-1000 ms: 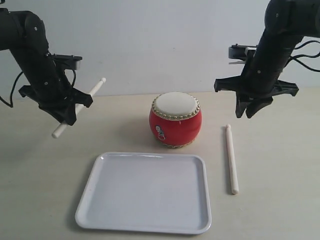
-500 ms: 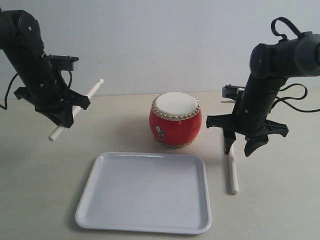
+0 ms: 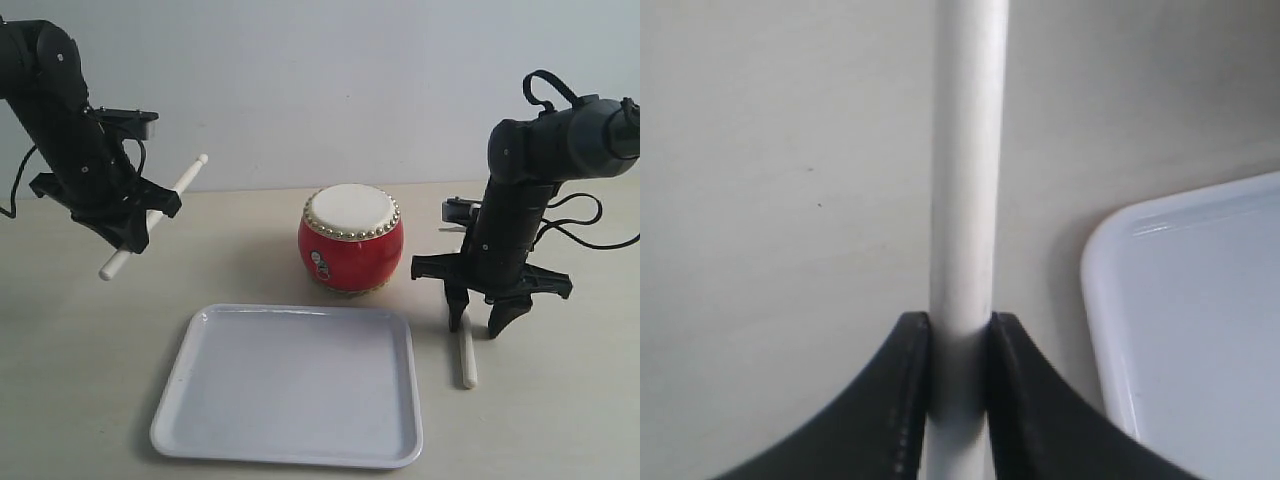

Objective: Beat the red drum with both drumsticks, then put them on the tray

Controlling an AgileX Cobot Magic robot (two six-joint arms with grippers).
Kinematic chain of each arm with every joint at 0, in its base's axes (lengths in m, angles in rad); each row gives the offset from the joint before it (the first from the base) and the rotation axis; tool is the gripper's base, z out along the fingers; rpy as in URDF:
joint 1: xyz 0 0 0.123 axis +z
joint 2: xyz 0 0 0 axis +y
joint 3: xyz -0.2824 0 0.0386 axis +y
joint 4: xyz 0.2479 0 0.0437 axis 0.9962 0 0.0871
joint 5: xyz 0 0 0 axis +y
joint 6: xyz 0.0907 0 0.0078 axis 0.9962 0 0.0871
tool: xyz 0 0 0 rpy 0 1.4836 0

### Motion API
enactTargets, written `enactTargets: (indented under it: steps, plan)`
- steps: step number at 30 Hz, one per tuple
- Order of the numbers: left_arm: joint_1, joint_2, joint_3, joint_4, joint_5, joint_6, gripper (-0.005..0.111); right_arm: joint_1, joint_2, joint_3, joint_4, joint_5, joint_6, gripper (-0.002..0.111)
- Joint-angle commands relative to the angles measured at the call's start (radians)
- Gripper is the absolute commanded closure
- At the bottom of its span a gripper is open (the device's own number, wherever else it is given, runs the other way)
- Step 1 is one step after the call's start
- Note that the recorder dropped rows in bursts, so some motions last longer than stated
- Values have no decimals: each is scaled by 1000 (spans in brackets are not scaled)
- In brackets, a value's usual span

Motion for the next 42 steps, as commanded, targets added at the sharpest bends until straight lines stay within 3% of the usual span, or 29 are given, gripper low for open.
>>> enactTargets:
  steps: [1,9,17,22,27,35,42]
  plan:
    - [1,-7,4,-15,-7,-7,107,0,5,-1,-19,-16,2,63]
    - [1,-7,4,-15,-7,-7,107,0,33,-3,-24,3,-3,65]
    - [1,-7,4,-15,-5,-5,107,0,20,-3,-31,35,-76,108]
    - [1,-10,4,-15,32,-5,107,-23,-63,-3,-109,77,-106,108]
    - [1,-50,4,-40,83,21,107,-92,-198,-3,-102,165,-267,108]
    - [-21,-113,10,-182,129,156,107,-110,-367,-1,-53,233,-453,108]
    - [-30,-252,222,-149,101,199,107,-64,-414,-1,31,233,-516,108]
